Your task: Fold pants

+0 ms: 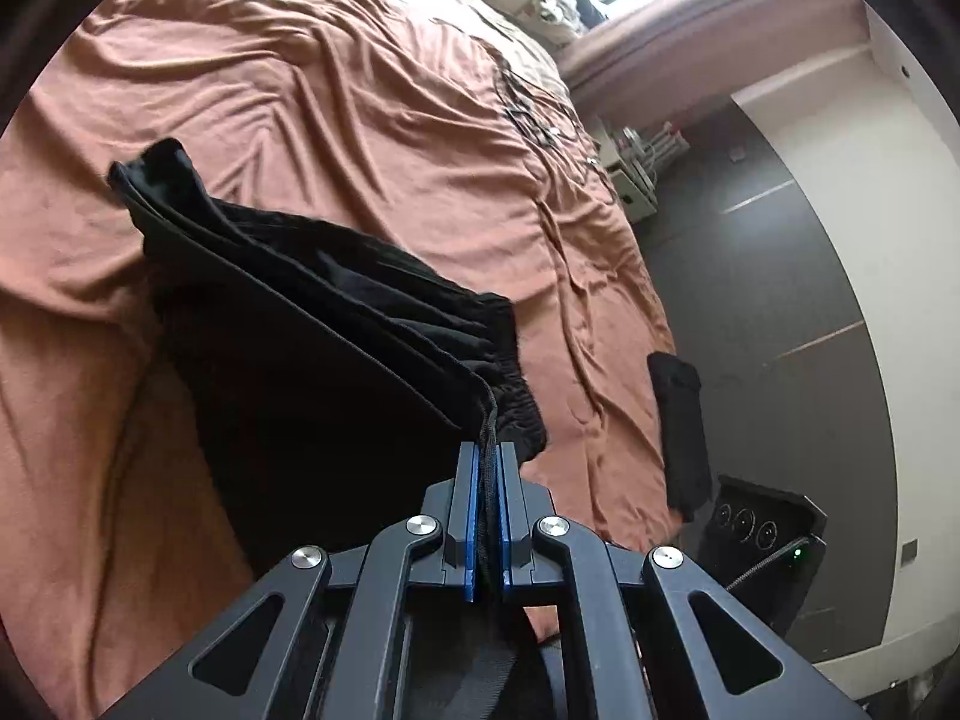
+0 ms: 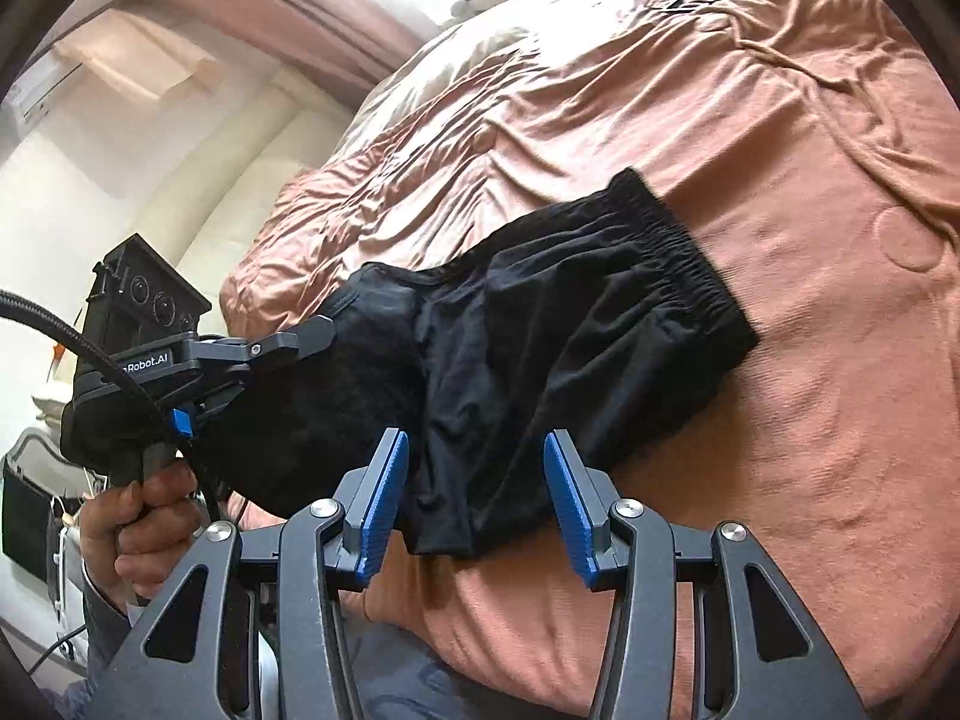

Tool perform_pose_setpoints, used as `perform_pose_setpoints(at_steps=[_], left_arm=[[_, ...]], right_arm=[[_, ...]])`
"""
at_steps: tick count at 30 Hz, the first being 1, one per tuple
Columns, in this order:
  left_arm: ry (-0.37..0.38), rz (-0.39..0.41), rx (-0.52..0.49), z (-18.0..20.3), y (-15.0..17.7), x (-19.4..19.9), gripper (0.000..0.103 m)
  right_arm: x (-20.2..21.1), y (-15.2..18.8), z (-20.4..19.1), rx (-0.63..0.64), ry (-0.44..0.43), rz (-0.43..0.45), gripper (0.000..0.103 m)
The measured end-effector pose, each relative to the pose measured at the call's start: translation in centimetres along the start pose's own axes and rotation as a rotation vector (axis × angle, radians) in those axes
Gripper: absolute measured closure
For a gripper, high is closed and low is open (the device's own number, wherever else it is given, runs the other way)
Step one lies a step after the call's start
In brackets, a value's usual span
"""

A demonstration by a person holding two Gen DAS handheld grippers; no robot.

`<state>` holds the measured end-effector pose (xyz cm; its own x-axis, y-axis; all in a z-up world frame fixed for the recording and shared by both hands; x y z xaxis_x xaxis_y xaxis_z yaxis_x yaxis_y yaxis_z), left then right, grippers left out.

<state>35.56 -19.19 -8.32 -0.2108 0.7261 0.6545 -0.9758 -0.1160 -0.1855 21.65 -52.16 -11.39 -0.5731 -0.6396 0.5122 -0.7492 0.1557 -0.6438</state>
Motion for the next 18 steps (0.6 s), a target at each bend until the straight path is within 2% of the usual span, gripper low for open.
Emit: perform_pose_setpoints(at_steps=[13,15,16,17,18], left_arm=[[0.013,-0.168,-0.047,3.3,1.2,-9.3,0.098],[0.001,-0.197,-0.034,3.3,1.5,-10.6,0.094],[-0.005,-0.204,-0.030,3.3,1.6,-10.9,0.085],[-0.004,-0.210,-0.024,3.2,1.6,-11.1,0.066],[0.005,-0.208,-0.021,3.2,1.6,-11.1,0.055]], right_arm=[[4.6,1.1,4.0,-0.107,0.055,0.035,0.058],[5.1,1.4,4.8,-0.134,0.059,0.036,0.058],[5.1,1.4,5.3,-0.146,0.058,0.034,0.058],[5.1,1.6,5.7,-0.162,0.058,0.029,0.058],[5.1,1.6,6.0,-0.172,0.058,0.025,0.058]])
Point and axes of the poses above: each gripper's, at about its wrist camera, not at the fingertips, and x roughly against the way its jaws point, z to its right, y to its underside, the point moved 1 cm from there along -x, roughly the way its jaws point, and after that the axes turned 11 degrees about x, right-handed, at the moved point
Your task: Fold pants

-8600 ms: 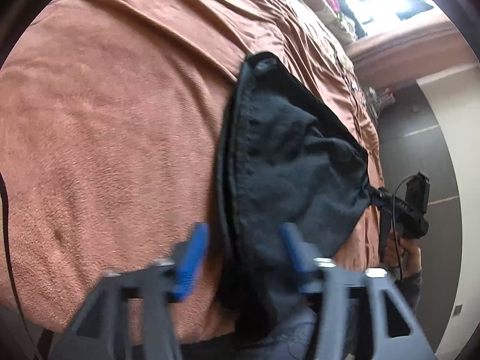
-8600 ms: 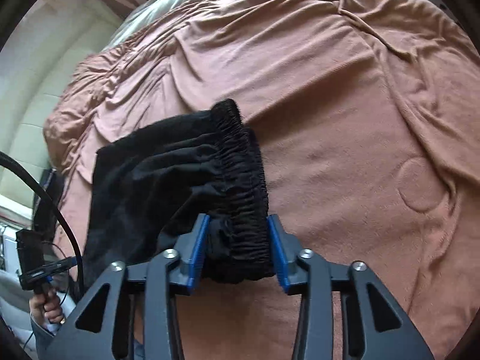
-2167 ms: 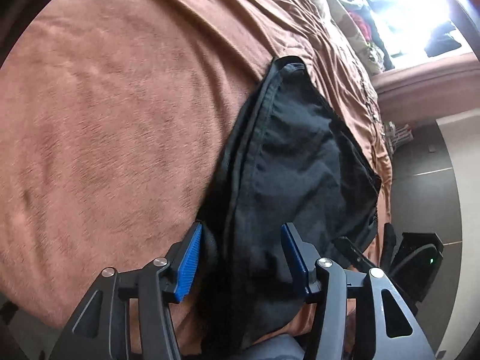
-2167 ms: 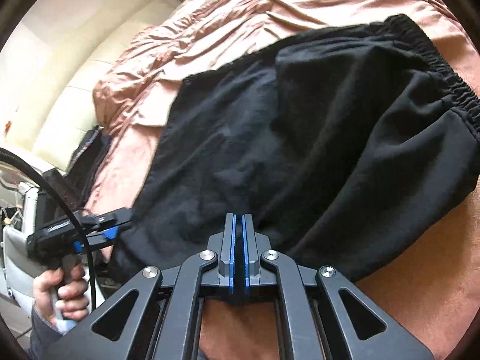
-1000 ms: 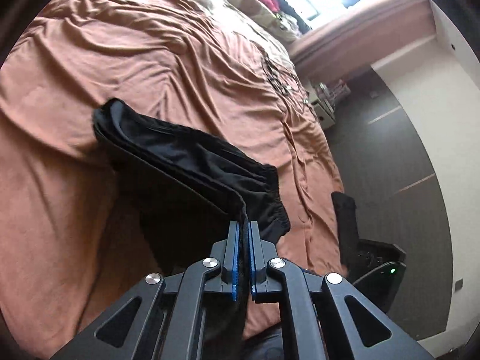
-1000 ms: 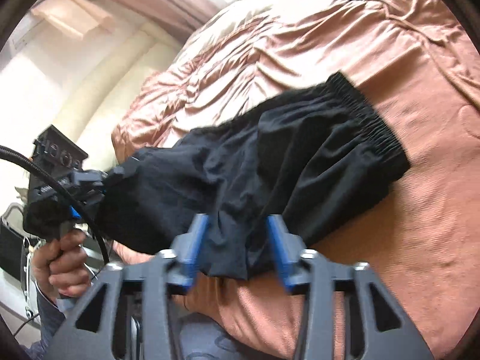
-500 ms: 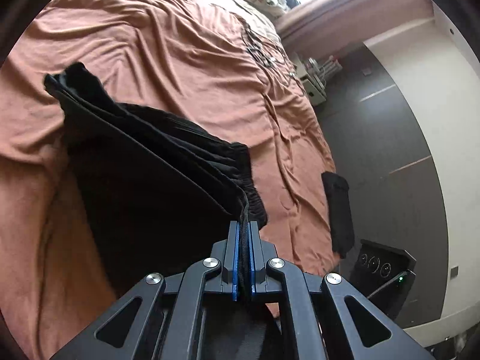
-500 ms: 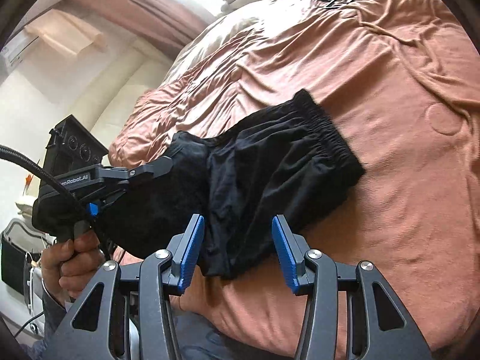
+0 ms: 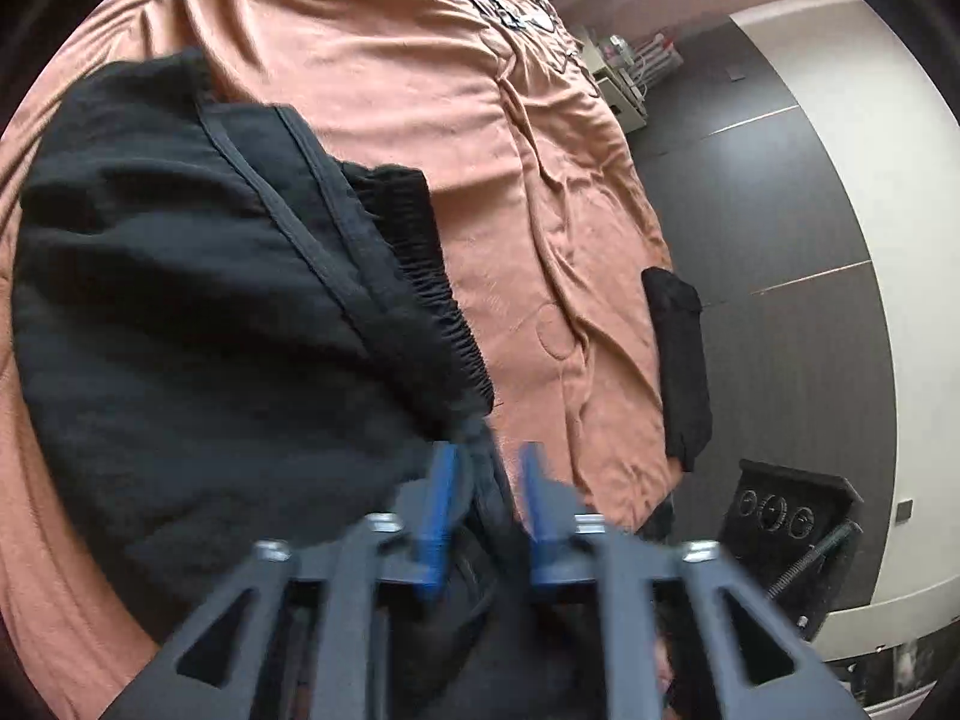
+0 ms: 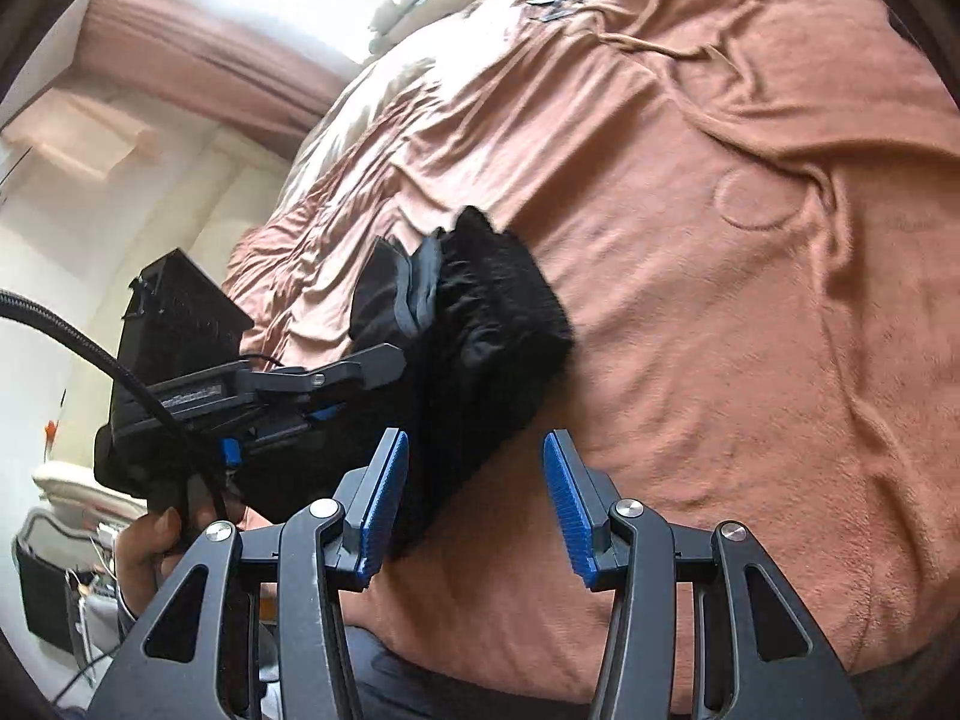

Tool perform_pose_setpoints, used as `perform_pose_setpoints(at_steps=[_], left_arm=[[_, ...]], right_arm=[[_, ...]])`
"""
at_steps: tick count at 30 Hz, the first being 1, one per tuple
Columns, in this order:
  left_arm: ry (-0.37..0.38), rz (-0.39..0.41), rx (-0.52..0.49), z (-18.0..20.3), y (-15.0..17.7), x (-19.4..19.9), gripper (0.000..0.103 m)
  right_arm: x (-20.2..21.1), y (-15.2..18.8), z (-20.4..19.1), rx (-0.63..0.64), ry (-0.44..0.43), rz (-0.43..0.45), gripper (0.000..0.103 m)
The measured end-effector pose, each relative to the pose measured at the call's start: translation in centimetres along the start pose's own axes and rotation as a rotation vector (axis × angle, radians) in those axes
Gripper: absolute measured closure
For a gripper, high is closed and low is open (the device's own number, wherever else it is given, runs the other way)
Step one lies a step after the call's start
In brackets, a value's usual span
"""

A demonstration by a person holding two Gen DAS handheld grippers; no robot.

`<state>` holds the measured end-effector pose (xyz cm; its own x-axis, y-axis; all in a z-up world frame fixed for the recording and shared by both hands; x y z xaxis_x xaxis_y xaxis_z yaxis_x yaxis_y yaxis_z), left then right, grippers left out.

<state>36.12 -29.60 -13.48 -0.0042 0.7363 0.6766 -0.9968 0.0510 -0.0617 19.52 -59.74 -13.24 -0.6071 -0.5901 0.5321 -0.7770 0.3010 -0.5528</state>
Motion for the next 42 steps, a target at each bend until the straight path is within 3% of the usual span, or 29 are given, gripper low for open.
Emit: perform_pose_setpoints(at_steps=[1,2,6,19,25,31,38,42], left_arm=[[0.013,0.011,-0.002,0.0,0.0,0.3,0.038],[0.018,0.022,-0.008,0.1,0.1,0.7,0.032],[-0.002,0.071,-0.017,-0.2,-0.3,2.7,0.032],[-0.189,0.220,0.017,-3.6,-4.8,5.5,0.033],[-0.217,0.224,0.025,-4.5,-7.0,5.1,0.033],[-0.224,0.223,0.040,-5.7,-8.0,4.8,0.033],[-0.212,0.222,0.049,-6.4,-7.8,5.2,0.033],[-0.210,0.220,0.057,-6.8,-7.4,5.6,0.033]], right_arm=[[-0.1,0.0,0.3,-0.011,-0.001,-0.004,0.054],[-0.1,0.0,0.6,-0.022,-0.006,-0.006,0.047],[-0.6,-0.2,0.8,-0.038,-0.035,-0.010,0.043],[-5.4,-0.9,0.5,-0.019,-0.006,-0.118,0.043],[-2.1,-1.0,0.9,-0.068,-0.037,-0.045,0.043],[-0.5,0.2,0.9,-0.136,-0.127,-0.044,0.043],[-2.2,1.4,1.1,-0.217,-0.228,-0.085,0.043],[-4.1,1.5,1.3,-0.249,-0.210,-0.100,0.043]])
Point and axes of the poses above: each gripper's, at about its wrist camera, not at the fingertips, and x roughly against the way its jaws point, z to its right, y to its underside, the point moved 1 cm from there along -x, roughly the way its jaws point, and after that the axes turned 11 degrees about x, right-handed, at the moved point
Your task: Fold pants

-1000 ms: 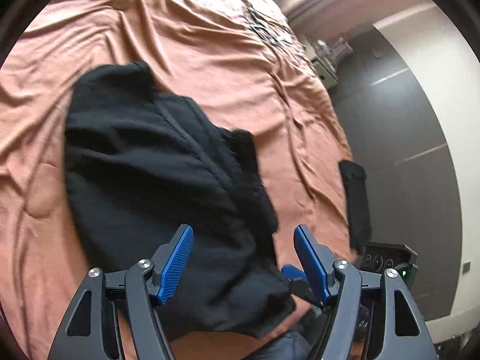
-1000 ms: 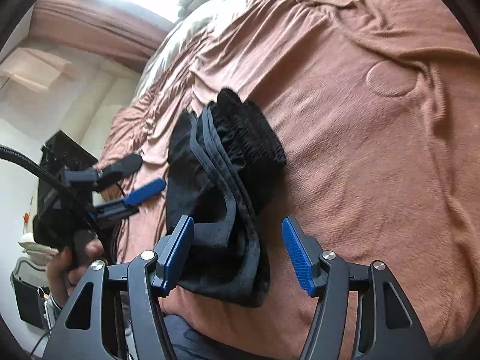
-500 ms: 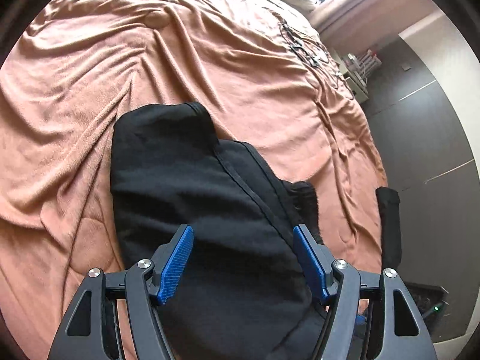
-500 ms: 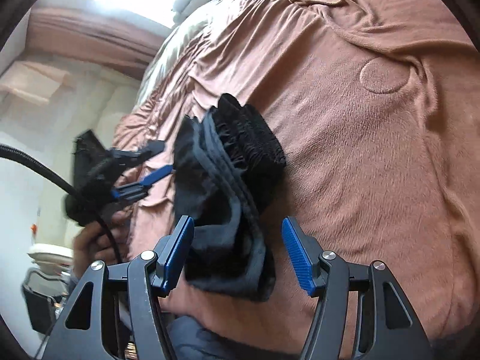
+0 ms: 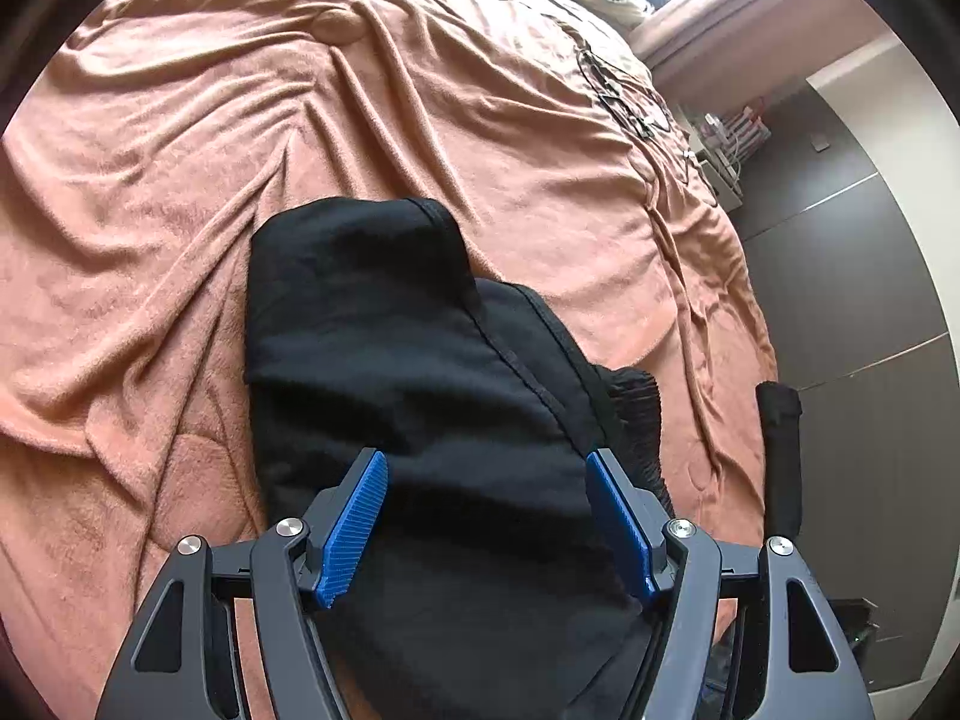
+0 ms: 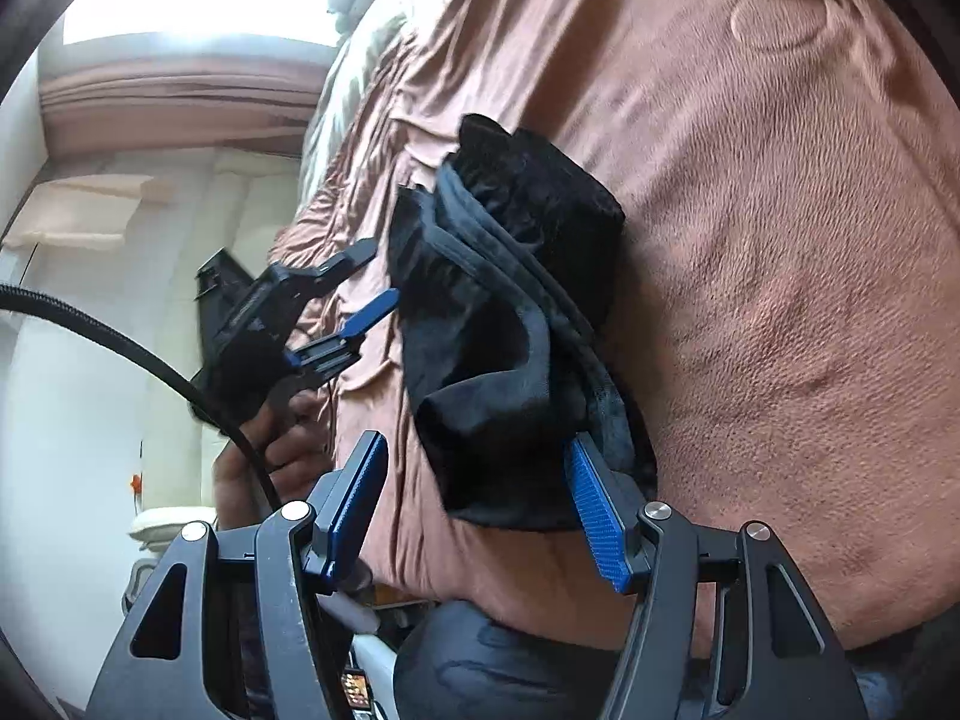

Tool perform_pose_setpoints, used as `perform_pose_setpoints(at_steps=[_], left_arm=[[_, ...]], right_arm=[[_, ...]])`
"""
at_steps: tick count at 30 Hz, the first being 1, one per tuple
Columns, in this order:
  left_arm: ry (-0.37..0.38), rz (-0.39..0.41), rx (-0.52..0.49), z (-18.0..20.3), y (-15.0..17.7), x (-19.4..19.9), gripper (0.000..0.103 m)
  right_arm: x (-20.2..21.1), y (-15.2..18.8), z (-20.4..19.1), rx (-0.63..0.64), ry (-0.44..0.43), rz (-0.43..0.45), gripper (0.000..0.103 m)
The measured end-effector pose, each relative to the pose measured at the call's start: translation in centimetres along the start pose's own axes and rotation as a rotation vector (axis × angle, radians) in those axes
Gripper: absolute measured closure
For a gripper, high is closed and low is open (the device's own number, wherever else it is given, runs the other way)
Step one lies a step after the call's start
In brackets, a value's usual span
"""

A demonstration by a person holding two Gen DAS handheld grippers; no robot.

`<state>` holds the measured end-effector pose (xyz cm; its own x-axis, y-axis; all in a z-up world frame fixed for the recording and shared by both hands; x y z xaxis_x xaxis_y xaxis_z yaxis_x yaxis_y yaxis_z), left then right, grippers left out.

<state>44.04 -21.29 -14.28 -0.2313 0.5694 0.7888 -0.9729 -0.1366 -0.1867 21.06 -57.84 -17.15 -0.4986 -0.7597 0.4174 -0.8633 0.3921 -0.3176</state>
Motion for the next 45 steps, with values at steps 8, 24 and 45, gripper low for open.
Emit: perform_pose_setpoints(at_steps=[8,24,45], left_arm=[[-0.008,0.017,-0.013,-0.5,0.6,1.2,0.033],[-0.026,0.054,-0.051,2.7,-0.2,1.1,0.038],[-0.304,-0.071,-0.123,5.0,-1.9,-7.4,0.057]], right_arm=[[-0.8,-1.0,2.1,-0.145,-0.005,0.043,0.043],[1.2,1.8,-0.2,-0.001,0.067,0.093,0.101],[1.0,2.8,-1.2,0.089,0.138,0.063,0.101]])
Point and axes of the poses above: each gripper's, at about its wrist camera, not at the fingertips, and x roughly against the way its jaws point, z to its right, y to its underside, the point moved 1 cm from there along -x, roughly the way its jaws point, and after that the axes turned 11 degrees about x, right-handed, at the moved point
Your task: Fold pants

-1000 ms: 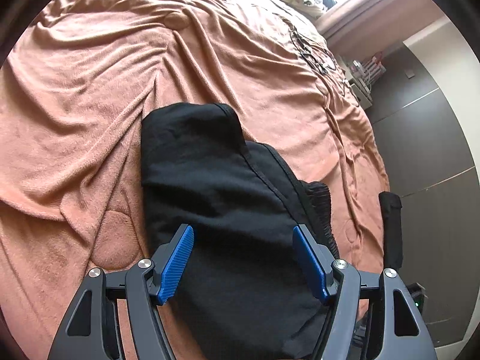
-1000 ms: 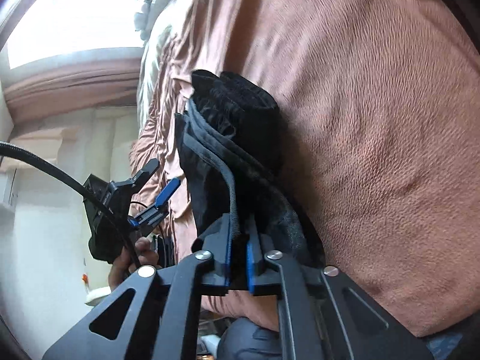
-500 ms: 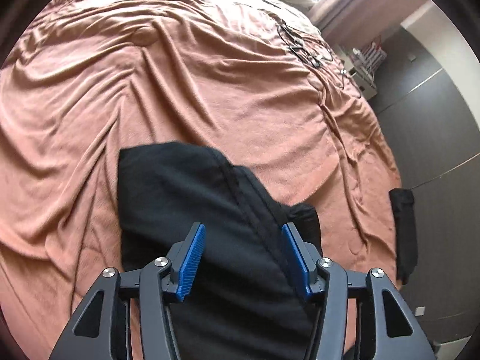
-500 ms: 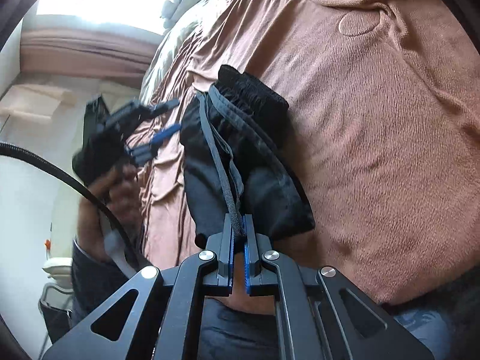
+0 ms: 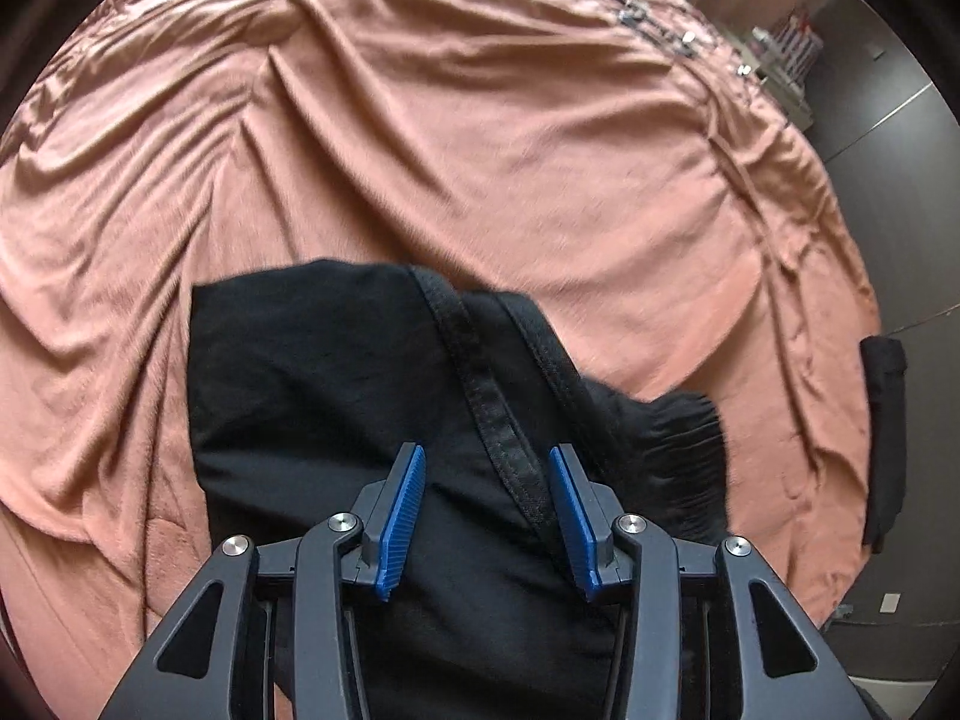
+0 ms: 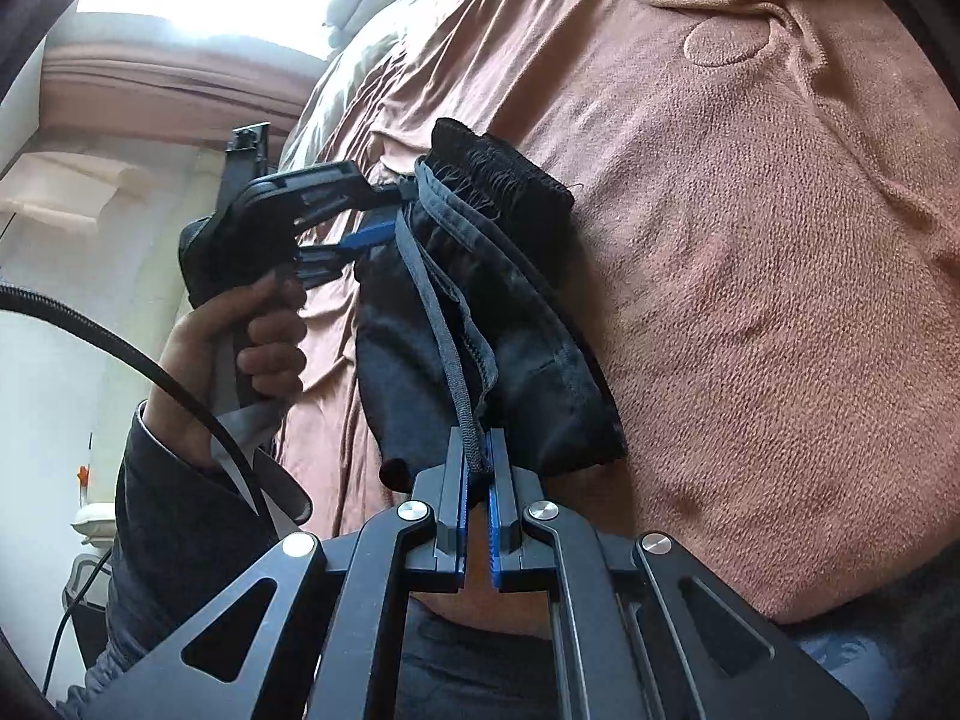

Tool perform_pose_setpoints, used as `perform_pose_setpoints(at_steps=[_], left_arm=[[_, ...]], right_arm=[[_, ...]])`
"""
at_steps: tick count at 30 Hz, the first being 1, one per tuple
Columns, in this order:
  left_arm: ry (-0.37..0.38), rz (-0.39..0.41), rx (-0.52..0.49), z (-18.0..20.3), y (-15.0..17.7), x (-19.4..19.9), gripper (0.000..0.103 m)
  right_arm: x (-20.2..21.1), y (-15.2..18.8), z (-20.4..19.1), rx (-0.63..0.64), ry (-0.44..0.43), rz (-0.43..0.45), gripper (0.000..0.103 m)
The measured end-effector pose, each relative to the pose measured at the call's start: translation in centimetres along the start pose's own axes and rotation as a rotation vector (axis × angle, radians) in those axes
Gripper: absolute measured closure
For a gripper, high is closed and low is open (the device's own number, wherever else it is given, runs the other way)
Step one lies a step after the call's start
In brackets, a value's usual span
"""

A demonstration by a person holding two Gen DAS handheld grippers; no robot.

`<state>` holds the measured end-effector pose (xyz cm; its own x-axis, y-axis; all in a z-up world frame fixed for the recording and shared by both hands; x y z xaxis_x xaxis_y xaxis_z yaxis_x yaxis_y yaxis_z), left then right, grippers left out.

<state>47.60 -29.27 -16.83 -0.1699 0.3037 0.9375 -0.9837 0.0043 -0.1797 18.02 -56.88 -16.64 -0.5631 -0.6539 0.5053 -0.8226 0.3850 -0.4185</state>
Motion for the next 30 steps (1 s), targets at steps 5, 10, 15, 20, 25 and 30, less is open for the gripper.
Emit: perform_pose_setpoints(at_steps=[5,10,15,20,25,30], left_arm=[[0.012,-0.012,0.030,-0.6,-0.1,-0.9,0.077],[0.057,0.027,0.042,-0.8,-0.1,1.7,0.097],[0.143,0.079,0.009,0.3,0.2,5.2,0.097],[0.170,0.085,-0.026,2.0,0.3,5.7,0.097],[0.189,0.060,-0.051,3.1,0.7,3.9,0.097],[0.180,0.043,-0.044,2.7,0.8,2.6,0.097]], right_arm=[[0.1,0.0,-0.2,0.017,0.009,-0.001,0.101],[0.6,0.1,-0.6,0.036,0.017,0.006,0.101],[1.1,0.4,-0.6,0.040,0.030,0.012,0.101],[1.8,0.7,-0.4,0.036,0.054,0.016,0.101],[2.5,1.1,0.0,0.025,0.099,0.002,0.100],[2.8,0.2,-0.1,0.034,0.122,-0.024,0.060]])
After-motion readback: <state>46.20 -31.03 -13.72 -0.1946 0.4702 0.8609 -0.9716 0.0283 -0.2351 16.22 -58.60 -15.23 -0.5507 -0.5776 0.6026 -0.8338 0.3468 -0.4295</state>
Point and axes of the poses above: each gripper's, at about its wrist camera, not at the fingertips, and x roughly against the way its jaws point, z to its right, y to its underside, the point moved 1 cm from there along -x, roughly the way its jaws point, and after that the axes turned 11 degrees about x, right-handed, at the moved point
